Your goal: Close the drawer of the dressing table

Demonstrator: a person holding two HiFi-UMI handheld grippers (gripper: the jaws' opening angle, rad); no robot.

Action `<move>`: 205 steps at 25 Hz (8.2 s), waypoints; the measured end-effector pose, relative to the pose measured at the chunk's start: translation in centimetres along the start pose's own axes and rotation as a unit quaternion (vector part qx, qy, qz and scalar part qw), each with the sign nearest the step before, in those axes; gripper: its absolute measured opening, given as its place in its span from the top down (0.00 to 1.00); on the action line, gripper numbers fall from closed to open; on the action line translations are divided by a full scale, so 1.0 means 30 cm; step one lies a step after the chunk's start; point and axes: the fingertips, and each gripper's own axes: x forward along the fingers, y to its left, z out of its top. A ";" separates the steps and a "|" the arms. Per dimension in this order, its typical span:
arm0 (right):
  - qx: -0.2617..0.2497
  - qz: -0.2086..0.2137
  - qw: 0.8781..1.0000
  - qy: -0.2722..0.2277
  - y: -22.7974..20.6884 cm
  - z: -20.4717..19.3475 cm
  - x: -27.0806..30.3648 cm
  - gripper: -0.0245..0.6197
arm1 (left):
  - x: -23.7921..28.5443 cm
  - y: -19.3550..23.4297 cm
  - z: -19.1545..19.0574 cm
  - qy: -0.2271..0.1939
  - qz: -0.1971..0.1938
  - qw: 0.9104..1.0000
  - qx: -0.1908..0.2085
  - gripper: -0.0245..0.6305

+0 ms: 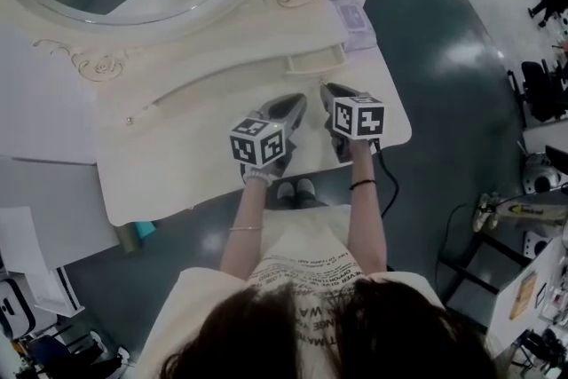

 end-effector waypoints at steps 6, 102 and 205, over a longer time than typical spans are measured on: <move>0.006 -0.008 1.000 0.006 -0.033 -0.001 0.025 0.86 | 0.018 0.018 -0.006 0.004 0.007 1.000 -0.001 0.96; -0.001 0.007 0.999 0.052 -0.084 0.080 0.236 0.82 | 0.115 0.173 0.030 0.012 0.030 0.999 -0.019 0.96; -0.085 0.177 0.975 -0.105 0.256 0.222 -0.105 0.96 | -0.062 -0.012 0.207 -0.056 -0.031 0.996 0.068 0.96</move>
